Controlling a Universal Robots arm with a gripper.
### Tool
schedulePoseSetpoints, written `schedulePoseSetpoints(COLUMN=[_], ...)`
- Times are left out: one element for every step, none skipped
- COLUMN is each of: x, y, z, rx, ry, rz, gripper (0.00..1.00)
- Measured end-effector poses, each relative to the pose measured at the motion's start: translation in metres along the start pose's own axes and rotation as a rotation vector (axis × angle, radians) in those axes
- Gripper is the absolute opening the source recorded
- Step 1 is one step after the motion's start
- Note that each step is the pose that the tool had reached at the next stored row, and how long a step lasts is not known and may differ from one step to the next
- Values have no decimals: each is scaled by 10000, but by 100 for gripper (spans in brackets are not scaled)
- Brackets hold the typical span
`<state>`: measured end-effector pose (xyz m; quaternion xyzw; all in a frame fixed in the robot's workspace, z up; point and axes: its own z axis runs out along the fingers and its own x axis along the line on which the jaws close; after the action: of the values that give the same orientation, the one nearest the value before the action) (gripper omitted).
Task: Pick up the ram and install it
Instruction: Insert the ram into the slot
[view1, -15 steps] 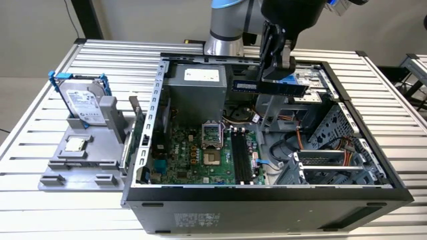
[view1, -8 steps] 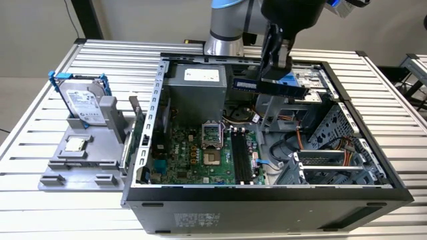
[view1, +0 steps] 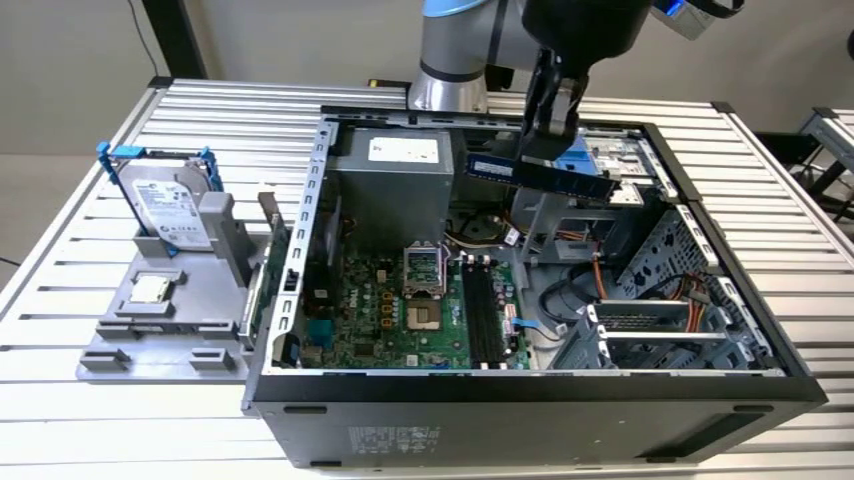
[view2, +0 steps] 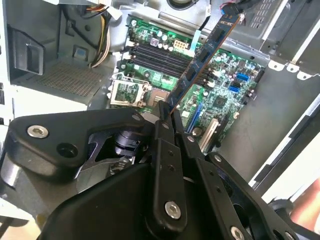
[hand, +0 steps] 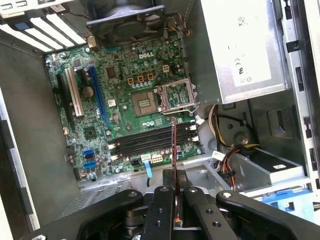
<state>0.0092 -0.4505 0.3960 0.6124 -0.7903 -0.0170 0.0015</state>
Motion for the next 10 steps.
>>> schedulePoseSetpoints(x=[0, 0, 0, 0, 0, 0, 0, 0, 0, 0], y=[0, 0, 0, 0, 0, 0, 0, 0, 0, 0], z=[0, 0, 0, 0, 0, 0, 0, 0, 0, 0], rx=[0, 0, 0, 0, 0, 1, 2, 3, 4, 6], ry=[0, 0, -1, -1, -1, -2, -3, -4, -7, -10], rz=[2, 4, 6, 8, 11, 31, 73, 145, 243, 355], gripper=[0, 0, 0, 0, 0, 0, 0, 0, 0, 0])
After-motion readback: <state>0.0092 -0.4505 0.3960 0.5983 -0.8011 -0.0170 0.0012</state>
